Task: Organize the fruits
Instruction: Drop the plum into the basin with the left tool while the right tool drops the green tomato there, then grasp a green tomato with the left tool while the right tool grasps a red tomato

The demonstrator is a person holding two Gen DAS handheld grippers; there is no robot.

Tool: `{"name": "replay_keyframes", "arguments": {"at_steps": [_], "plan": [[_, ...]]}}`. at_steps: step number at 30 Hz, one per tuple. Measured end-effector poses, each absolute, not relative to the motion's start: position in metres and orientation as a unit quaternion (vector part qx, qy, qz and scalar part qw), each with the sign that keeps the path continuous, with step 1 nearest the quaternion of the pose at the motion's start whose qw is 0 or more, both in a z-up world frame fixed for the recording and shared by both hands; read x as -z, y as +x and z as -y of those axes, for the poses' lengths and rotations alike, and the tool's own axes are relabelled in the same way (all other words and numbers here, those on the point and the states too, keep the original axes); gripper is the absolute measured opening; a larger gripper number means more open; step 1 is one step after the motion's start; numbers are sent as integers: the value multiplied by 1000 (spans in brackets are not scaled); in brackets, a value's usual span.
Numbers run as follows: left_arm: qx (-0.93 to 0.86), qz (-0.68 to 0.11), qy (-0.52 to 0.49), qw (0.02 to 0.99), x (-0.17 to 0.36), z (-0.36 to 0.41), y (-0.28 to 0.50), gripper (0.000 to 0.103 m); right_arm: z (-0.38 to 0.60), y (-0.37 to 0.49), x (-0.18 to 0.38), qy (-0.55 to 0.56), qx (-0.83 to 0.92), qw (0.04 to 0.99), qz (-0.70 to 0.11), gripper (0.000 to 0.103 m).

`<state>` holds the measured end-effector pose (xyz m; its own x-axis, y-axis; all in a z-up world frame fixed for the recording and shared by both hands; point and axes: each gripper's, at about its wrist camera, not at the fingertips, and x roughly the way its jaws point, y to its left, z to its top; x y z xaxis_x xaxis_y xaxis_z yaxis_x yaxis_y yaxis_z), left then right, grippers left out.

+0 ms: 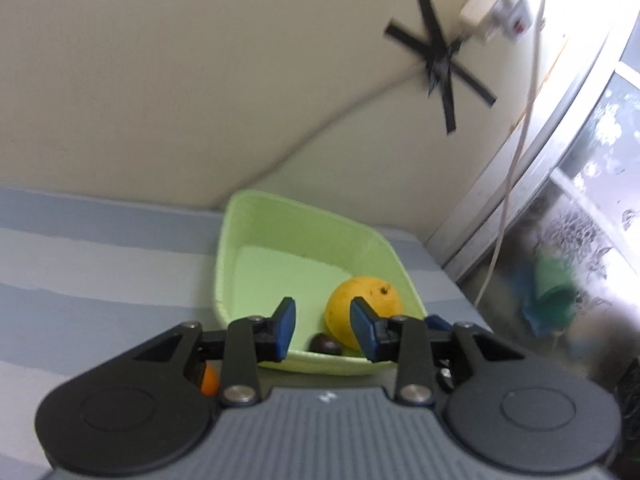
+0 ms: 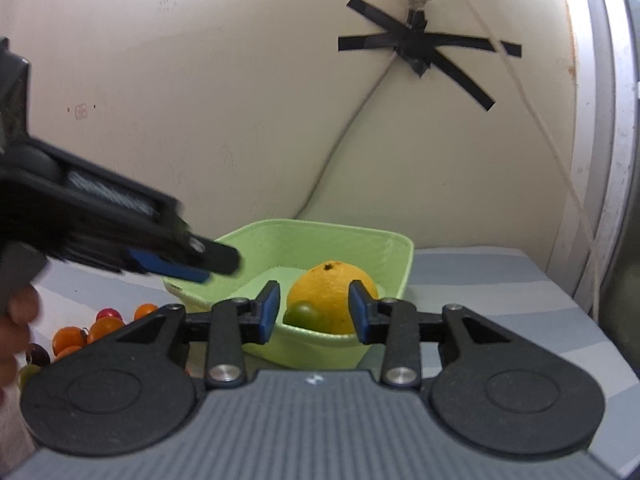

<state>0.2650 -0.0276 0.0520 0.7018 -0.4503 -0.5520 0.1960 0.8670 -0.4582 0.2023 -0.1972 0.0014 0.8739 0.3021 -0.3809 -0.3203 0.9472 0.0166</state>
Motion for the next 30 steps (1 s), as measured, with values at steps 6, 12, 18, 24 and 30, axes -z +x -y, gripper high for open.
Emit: {"name": "replay_keyframes", "arguments": {"at_steps": [6, 12, 18, 24, 30], "plan": [[134, -292, -207, 924, -72, -32, 185, 32, 199, 181, -14, 2, -174, 969, -177, 40], [59, -312, -218, 923, -40, -86, 116, 32, 188, 151, -16, 23, -232, 949, -213, 40], [83, -336, -223, 911, -13, -87, 92, 33, 162, 108, -10, -21, -269, 935, -231, 40], [108, -346, -204, 909, -6, -60, 106, 47, 127, 93, 0, -110, -271, 928, -229, 40], [110, -360, -190, 907, 3, -43, 116, 44, 111, 97, 6, -158, -257, 924, -232, 41]]}}
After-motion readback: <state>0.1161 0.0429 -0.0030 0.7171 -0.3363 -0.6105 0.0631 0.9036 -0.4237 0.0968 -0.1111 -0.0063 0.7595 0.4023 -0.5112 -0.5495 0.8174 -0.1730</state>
